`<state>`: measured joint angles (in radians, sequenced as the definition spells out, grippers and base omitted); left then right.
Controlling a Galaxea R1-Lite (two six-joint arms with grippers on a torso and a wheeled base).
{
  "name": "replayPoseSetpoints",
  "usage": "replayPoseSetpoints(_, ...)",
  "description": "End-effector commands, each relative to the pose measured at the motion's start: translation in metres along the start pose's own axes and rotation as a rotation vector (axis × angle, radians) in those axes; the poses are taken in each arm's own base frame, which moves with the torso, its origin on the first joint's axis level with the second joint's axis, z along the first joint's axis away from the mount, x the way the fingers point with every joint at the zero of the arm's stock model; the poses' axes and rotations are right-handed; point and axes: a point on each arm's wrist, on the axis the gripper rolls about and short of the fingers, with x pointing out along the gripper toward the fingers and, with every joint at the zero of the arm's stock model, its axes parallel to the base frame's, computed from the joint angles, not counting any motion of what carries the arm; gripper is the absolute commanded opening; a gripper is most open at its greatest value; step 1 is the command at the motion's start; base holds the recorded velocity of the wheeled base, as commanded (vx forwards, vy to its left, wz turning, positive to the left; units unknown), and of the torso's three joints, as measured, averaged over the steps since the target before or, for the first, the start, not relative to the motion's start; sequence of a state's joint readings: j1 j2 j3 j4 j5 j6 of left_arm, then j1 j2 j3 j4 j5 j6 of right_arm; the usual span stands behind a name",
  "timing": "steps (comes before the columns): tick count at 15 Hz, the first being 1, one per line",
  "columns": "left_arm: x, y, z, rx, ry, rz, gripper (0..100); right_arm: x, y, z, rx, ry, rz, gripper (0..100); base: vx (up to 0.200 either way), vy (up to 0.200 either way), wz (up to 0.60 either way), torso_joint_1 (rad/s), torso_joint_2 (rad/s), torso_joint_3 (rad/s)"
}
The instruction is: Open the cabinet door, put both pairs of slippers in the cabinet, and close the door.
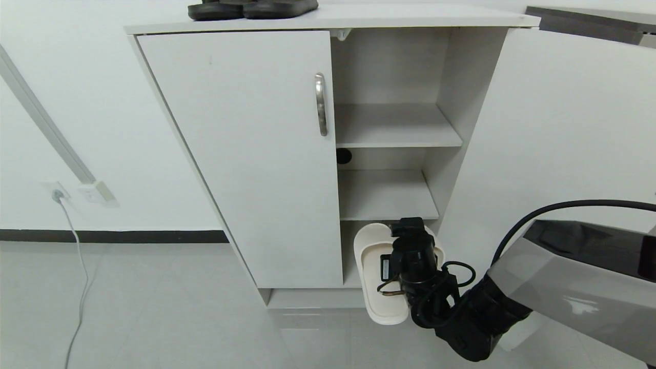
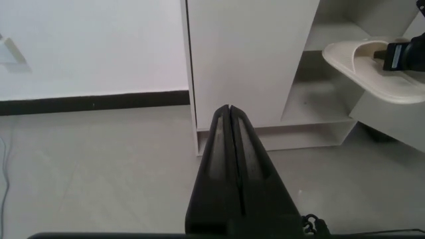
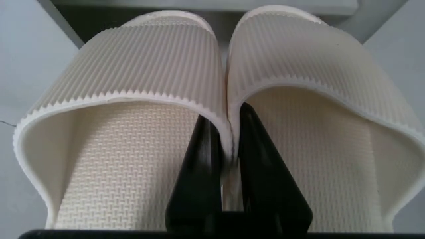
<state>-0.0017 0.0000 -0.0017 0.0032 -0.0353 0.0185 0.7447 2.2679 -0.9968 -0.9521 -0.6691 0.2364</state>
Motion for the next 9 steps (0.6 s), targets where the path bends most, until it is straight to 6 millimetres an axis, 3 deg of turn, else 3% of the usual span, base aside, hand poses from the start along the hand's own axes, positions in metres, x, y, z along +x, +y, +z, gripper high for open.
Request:
replayPoseSetpoints(1, 0.0, 0.0, 0.0, 0.0, 0.002, 0.0, 0, 0.0, 0.0, 0.0, 0.001, -0.001, 0.001, 0, 0.0, 0.0, 0.0, 0.007, 0.0, -0.203)
replayPoseSetpoints(4, 0.0, 0.0, 0.0, -0.002, 0.0, 0.0, 0, 0.0, 0.0, 0.004, 0.019, -0.04, -0.026, 0, 0.0, 0.0, 0.0, 0.001, 0.0, -0.141)
replayPoseSetpoints(9, 0.0, 0.0, 0.0, -0.003, 0.002, 0.0, 0, -0.002, -0.001, 0.009, 0.016, -0.149, -0.011, 0, 0.0, 0.0, 0.0, 0.0, 0.0, 0.0)
